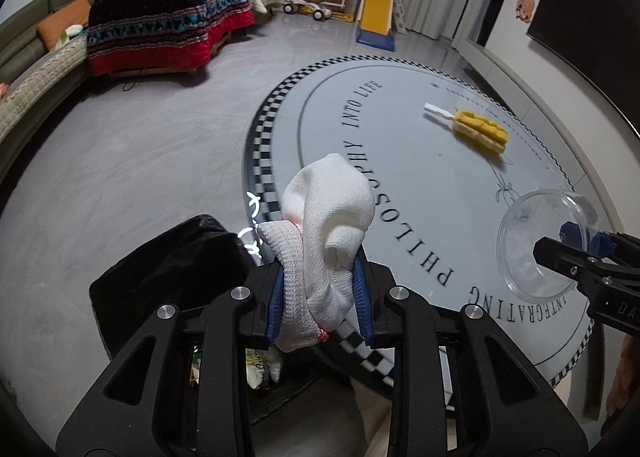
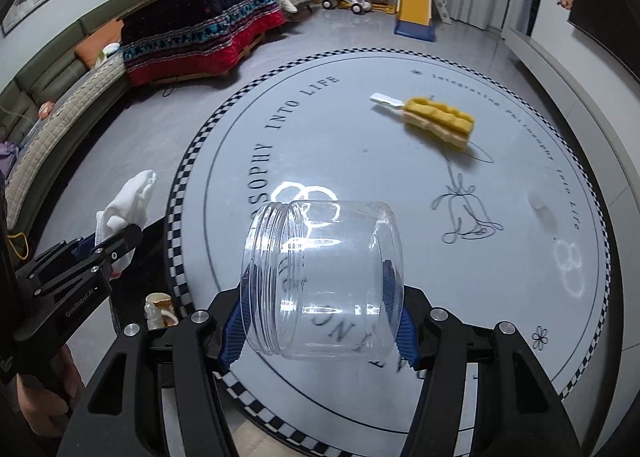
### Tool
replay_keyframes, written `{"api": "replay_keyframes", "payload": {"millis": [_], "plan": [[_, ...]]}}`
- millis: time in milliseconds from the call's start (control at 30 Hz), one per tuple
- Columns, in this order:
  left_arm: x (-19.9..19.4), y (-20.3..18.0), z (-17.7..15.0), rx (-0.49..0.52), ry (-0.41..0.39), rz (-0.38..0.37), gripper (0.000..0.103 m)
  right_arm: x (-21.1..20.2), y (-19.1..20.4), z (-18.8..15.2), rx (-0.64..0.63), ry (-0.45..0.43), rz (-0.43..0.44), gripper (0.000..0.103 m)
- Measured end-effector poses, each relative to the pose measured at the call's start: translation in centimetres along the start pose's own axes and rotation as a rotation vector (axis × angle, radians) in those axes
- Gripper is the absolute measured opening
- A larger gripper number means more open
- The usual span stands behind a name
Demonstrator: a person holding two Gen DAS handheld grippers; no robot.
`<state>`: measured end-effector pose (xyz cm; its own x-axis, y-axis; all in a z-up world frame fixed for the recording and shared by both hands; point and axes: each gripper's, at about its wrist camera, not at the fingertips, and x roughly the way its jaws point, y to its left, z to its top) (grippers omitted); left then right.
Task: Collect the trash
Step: 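Carry sock and jar to the black bin and release both inside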
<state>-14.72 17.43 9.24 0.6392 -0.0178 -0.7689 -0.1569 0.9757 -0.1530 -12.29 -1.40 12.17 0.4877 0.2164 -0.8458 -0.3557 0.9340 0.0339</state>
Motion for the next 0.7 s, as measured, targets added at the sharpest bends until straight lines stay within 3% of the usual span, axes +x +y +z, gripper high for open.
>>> {"api": "replay_keyframes", "payload": {"millis": [400, 700], "plan": [[-3.6, 10.6, -4.8, -0.172, -0.023, 0.147, 0.029, 2.2, 11.5, -1.8, -0.2, 0.053, 0.151, 0.061], [-3.0, 16.4, -9.3, -0.296, 0.036, 0.199, 0.029, 5.0, 17.6, -3.9, -0.29, 0.136, 0.225, 0.061]]}}
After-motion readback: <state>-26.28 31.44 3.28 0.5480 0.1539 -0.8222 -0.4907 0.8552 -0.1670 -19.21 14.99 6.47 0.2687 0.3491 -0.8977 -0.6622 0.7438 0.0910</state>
